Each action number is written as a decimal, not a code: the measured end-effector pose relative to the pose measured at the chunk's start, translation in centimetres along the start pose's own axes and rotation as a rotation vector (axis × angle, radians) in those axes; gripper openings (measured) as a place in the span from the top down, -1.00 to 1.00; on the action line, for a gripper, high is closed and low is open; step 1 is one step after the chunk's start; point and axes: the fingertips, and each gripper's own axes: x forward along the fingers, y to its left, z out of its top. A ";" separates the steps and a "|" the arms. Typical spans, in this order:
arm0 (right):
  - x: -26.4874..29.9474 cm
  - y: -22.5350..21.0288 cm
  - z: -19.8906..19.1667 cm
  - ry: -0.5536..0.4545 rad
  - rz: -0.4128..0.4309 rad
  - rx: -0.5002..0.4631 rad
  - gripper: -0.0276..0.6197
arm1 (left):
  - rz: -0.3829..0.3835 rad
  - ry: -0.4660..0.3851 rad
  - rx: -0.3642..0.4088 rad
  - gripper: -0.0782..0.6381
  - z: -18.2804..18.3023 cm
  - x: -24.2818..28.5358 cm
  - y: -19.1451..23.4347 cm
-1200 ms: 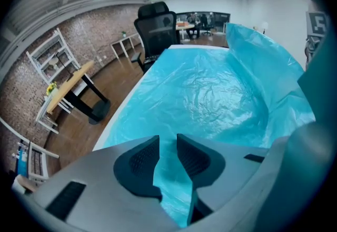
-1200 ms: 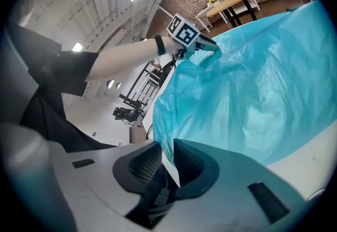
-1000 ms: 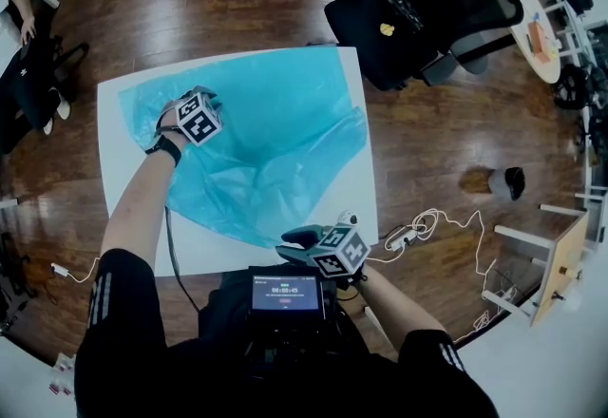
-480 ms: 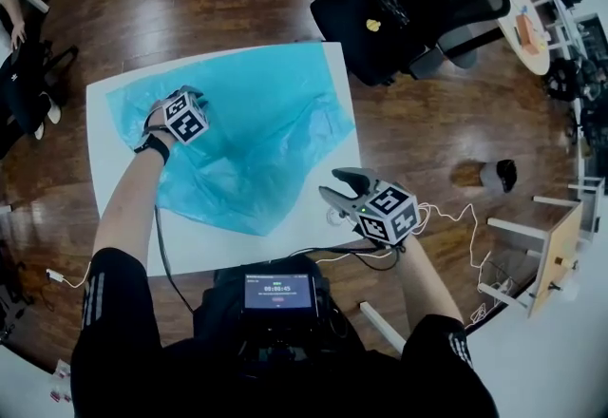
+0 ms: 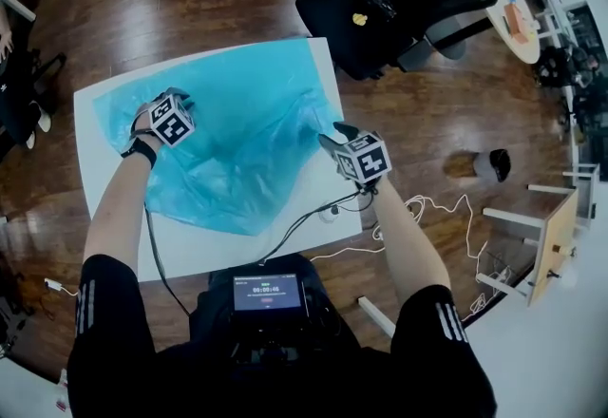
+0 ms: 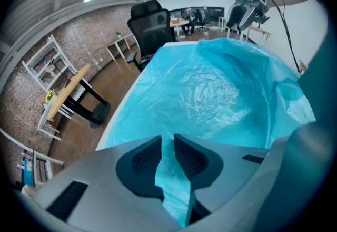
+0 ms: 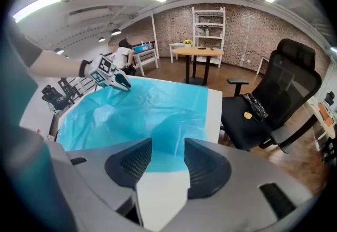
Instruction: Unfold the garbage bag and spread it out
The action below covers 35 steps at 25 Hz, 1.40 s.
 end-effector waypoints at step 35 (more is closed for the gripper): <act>-0.6 2.8 -6.1 0.057 0.036 0.130 0.77 | 0.020 0.032 0.035 0.57 0.1 0.1 -0.1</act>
